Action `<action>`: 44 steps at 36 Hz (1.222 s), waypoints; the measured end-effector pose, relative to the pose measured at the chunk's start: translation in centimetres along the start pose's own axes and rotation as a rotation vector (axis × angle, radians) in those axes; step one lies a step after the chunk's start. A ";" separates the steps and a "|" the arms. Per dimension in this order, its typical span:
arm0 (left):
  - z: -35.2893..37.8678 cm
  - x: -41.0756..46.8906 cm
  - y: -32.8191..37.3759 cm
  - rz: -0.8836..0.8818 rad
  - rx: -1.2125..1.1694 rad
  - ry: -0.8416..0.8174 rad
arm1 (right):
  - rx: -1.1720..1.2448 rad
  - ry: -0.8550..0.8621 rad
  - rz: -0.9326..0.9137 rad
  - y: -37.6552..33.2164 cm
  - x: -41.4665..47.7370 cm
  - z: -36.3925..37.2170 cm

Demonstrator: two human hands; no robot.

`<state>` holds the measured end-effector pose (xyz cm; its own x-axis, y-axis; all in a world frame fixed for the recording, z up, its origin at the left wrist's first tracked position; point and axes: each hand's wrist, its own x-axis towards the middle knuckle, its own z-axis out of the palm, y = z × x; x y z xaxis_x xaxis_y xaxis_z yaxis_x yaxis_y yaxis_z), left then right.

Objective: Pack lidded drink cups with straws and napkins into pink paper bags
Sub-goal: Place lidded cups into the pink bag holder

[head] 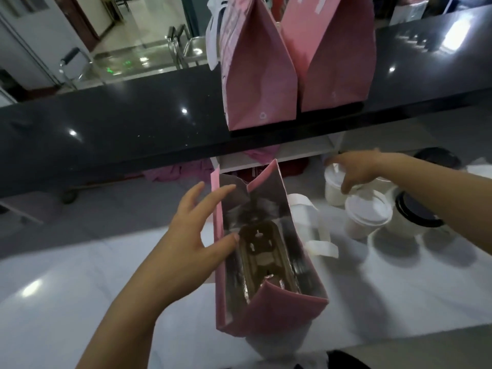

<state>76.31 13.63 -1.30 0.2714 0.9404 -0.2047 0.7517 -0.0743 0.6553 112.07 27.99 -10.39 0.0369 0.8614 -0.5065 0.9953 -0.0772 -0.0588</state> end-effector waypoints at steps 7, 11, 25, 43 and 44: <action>-0.2 1.2 -1.8 0.057 -0.043 0.046 | -0.065 0.336 -0.049 -2.9 -6.3 -2.6; -0.8 1.3 -2.8 0.072 -0.126 0.020 | 0.147 0.558 -0.220 -5.9 -13.6 -3.6; -1.7 0.2 -7.7 0.119 -0.481 -0.035 | -0.021 0.231 -0.520 -19.6 -21.9 -3.6; -3.6 -0.9 -11.2 0.213 -0.499 -0.235 | -0.177 -0.100 -0.370 -20.8 -13.2 6.6; -3.6 -0.8 -11.3 0.216 -0.500 -0.239 | -0.161 -0.112 -0.368 -20.7 -13.1 6.8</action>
<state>65.44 14.91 -5.88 0.5582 0.8164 -0.1481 0.3052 -0.0361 0.9516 90.38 14.92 -8.42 -0.3250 0.7566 -0.5674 0.9419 0.3126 -0.1226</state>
